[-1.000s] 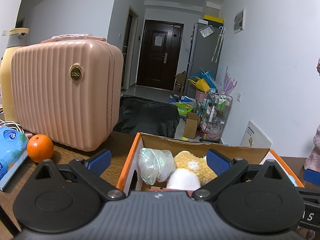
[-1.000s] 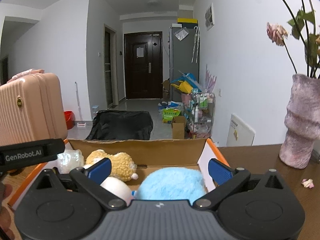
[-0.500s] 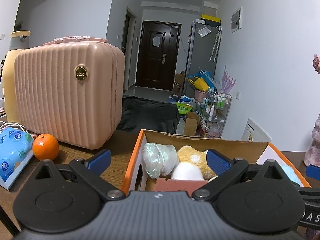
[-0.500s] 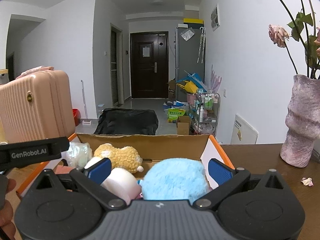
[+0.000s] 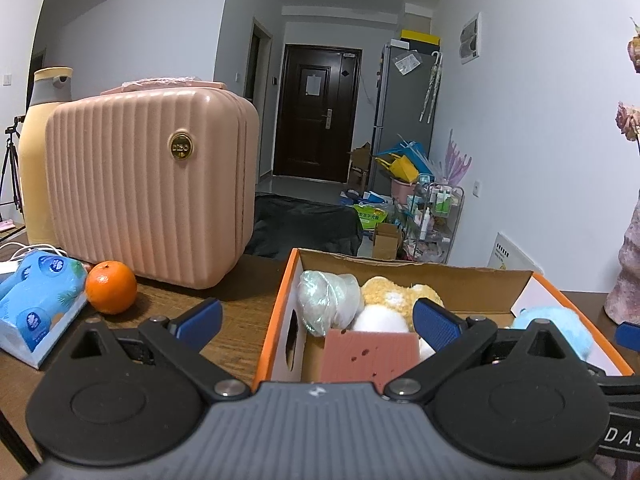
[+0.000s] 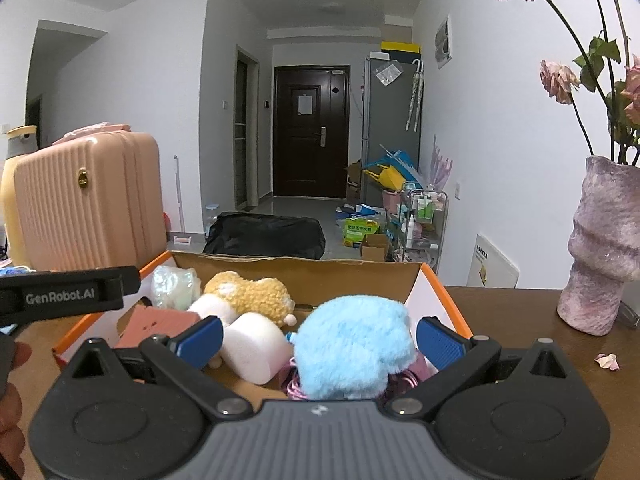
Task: Organize soft objects
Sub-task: 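Move both tools back from the box toward the remaining table items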
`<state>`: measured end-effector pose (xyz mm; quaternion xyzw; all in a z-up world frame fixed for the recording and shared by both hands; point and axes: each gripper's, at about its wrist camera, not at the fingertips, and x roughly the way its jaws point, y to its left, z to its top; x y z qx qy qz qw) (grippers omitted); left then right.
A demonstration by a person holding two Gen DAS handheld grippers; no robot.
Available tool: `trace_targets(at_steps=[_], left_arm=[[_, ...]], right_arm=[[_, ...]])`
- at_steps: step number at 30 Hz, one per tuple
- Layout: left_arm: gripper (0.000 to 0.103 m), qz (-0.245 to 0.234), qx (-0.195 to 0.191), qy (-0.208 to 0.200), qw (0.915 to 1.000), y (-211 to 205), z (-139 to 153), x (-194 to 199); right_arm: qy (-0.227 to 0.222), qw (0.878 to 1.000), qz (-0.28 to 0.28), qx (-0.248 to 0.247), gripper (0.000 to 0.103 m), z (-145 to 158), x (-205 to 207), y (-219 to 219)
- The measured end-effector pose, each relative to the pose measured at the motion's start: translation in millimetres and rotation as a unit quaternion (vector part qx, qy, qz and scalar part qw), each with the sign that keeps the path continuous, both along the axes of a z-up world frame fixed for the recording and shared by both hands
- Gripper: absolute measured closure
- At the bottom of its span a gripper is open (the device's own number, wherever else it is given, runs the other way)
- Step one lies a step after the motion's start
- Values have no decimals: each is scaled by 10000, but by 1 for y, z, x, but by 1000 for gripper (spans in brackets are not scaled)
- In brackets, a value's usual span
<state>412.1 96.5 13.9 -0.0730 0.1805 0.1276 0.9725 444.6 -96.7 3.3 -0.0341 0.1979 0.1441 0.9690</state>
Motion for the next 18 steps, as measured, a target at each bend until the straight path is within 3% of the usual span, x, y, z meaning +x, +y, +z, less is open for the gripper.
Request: trace_targets(at_steps=[18], left_arm=[[0, -44, 59, 5, 10000, -12, -2, -42]], right_arm=[[-198, 9997, 108, 69, 0, 1, -53, -27]])
